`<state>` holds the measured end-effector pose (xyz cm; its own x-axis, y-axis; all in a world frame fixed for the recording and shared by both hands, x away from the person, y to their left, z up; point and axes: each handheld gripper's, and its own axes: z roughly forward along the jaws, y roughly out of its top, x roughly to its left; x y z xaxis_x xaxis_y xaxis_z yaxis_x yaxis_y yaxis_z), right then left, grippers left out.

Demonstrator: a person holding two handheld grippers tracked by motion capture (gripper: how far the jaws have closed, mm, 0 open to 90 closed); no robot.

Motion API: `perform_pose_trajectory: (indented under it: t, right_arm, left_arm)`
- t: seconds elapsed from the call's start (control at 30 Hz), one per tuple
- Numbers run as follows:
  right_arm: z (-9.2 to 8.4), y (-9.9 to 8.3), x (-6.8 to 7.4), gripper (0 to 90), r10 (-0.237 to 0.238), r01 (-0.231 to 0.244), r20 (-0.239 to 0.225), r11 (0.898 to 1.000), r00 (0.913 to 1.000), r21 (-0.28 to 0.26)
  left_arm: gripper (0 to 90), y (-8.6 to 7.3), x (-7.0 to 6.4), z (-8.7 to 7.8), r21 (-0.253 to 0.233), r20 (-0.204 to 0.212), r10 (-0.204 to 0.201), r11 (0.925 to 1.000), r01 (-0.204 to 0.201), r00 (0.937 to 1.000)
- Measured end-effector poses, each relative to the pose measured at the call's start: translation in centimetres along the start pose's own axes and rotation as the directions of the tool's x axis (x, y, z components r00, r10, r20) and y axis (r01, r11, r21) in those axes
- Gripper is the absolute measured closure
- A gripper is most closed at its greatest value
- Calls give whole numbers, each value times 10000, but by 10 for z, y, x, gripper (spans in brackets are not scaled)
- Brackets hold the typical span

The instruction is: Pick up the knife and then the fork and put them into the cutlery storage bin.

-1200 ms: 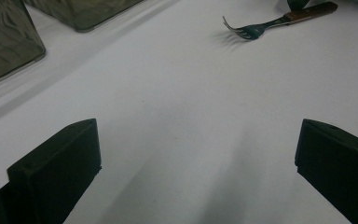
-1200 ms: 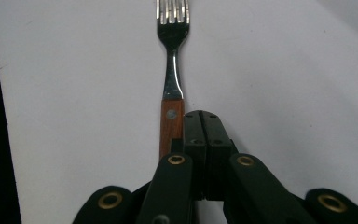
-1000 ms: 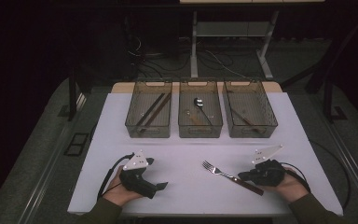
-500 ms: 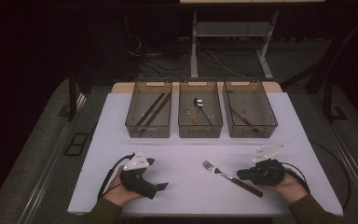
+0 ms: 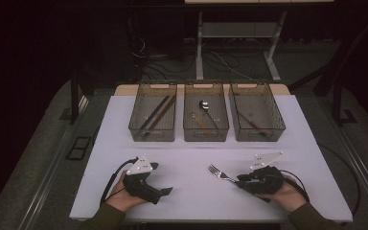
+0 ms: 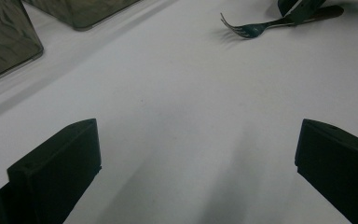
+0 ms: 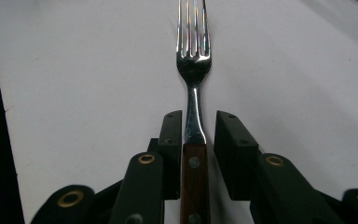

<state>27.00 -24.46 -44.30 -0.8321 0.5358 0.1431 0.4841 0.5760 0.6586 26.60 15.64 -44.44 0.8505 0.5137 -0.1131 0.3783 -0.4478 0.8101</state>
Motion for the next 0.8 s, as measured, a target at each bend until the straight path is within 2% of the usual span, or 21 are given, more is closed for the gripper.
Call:
perform_pose_trajectory:
  t: [0.2, 0.37, 0.7, 0.8]
  right_arm:
    - [4, 0, 4, 738, -287, 284, 209, 9995, 9994, 140]
    - [5, -2, 10, 759, -633, 628, 583, 9980, 9963, 107]
    - [5, -4, 10, 776, -992, 994, 594, 9950, 9933, -1]
    - [5, -3, 8, 776, -932, 931, 477, 9956, 9945, 35]
  left_arm:
    - [0, 0, 0, 0, -12, -3, 6, 10000, -6, 10000]
    - [0, 0, 0, 0, 4, -7, 7, 10000, -7, 10000]
    - [0, 0, -1, 0, 4, -1, 16, 10000, -16, 10000]
    - [0, 0, 0, 0, 5, 11, 7, 10000, -7, 10000]
